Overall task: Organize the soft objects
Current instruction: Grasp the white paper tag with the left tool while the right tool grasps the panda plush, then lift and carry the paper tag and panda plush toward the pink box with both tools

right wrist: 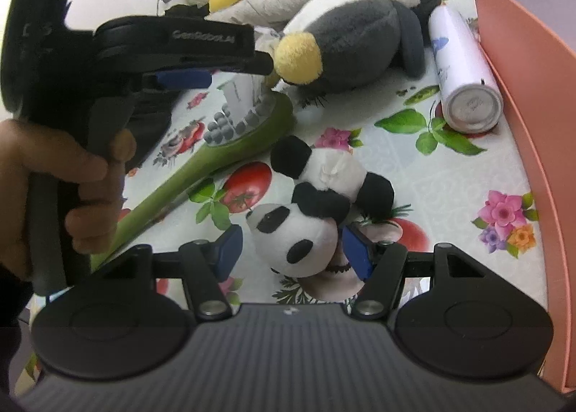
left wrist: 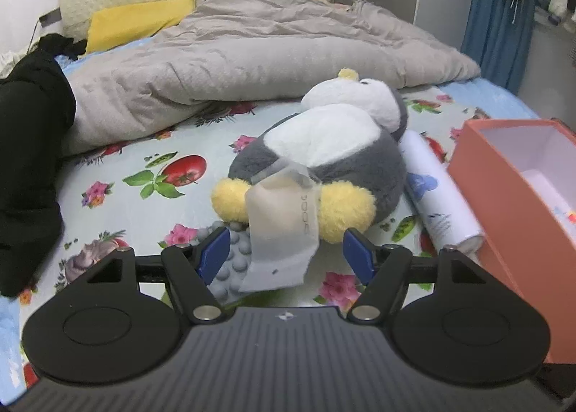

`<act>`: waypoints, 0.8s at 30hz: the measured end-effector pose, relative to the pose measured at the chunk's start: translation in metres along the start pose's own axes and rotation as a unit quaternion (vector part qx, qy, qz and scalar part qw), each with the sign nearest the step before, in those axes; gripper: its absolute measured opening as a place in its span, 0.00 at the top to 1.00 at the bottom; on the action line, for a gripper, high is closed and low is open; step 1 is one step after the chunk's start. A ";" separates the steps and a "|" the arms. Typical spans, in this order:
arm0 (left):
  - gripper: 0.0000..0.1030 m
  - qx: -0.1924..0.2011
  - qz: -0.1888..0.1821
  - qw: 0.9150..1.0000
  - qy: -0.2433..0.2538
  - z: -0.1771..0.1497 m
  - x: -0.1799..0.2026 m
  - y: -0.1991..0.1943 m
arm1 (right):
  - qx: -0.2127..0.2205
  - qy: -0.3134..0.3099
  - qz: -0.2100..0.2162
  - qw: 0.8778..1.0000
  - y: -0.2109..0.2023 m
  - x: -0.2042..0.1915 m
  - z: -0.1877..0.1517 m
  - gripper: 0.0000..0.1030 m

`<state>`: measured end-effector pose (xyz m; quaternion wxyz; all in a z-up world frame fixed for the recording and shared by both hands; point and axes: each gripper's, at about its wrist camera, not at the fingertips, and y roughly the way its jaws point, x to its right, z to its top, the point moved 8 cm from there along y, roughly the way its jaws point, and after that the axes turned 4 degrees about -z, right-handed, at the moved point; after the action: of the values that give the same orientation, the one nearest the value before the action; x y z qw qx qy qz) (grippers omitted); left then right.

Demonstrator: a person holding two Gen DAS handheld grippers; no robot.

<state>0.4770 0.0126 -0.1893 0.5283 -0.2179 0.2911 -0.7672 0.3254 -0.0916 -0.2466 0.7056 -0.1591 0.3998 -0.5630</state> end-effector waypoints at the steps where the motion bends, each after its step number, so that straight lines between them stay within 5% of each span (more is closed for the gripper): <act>1: 0.29 0.000 0.003 1.000 0.004 0.000 0.000 0.004 | -0.004 0.003 -0.001 1.000 0.003 0.001 -0.001 0.38; 7: 0.48 -0.008 0.015 1.000 0.005 -0.002 -0.006 0.024 | -0.018 0.030 0.007 0.999 0.017 0.005 -0.004 0.38; 12: 0.73 -0.002 0.025 1.000 0.011 0.000 -0.005 0.032 | -0.023 0.039 0.012 0.999 0.022 0.005 -0.003 0.38; 24: 0.85 0.012 0.043 0.999 -0.004 -0.001 -0.012 0.014 | -0.026 0.041 0.020 0.999 0.016 0.005 -0.004 0.44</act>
<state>0.4902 0.0200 -0.1995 0.5649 -0.2019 0.2887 -0.7462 0.3337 -0.0907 -0.2619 0.6949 -0.1463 0.4464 -0.5445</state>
